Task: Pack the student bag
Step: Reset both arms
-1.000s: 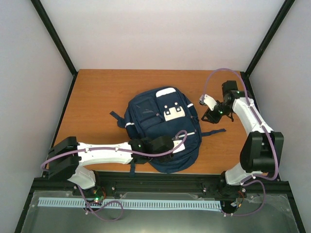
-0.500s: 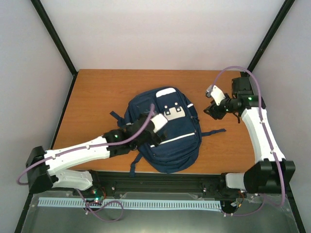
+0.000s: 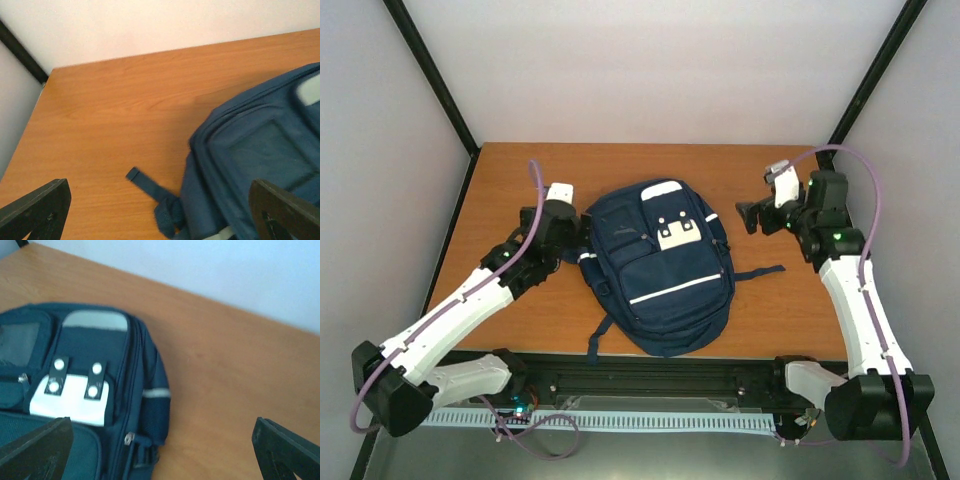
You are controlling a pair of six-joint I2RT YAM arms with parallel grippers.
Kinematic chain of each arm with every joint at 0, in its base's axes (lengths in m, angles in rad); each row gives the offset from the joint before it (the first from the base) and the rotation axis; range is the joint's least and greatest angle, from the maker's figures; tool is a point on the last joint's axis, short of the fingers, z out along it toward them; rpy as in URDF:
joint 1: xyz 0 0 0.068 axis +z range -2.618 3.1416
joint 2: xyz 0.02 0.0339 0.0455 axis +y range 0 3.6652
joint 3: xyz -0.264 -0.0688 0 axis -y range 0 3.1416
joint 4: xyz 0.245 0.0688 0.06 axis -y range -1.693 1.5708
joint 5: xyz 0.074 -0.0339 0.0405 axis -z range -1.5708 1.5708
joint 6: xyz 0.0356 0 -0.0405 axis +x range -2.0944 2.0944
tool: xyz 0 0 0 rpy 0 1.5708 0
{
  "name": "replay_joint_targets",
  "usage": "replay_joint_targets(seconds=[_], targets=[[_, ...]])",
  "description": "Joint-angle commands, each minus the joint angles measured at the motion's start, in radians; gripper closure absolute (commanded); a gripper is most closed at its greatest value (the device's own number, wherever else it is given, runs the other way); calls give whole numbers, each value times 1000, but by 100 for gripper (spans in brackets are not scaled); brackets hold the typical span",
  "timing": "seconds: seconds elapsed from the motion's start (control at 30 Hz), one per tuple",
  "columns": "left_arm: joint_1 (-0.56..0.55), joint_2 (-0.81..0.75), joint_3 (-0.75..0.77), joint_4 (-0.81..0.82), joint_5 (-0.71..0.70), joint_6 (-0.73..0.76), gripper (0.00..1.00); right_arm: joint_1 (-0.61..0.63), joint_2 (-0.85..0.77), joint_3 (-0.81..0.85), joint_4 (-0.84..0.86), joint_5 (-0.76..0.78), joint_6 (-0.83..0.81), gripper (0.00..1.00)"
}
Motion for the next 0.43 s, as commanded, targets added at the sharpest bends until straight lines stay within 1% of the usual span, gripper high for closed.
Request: replay_joint_targets(seconds=[0.0, 0.1, 0.23, 0.3, 0.4], targets=[[94, -10, -67, 60, 82, -62, 0, -4, -57, -205, 226, 39, 206, 0], [134, -16, -64, 41, 123, -77, 0, -4, -77, -289, 302, 113, 280, 0], [145, -43, -97, 71, 140, -88, 0, -3, -70, -264, 274, 178, 281, 0], [146, -47, -99, 83, 98, -92, 0, -4, -77, -267, 268, 141, 259, 0], [146, -55, -106, 100, 61, -82, 0, -3, -91, -268, 253, 88, 272, 0]])
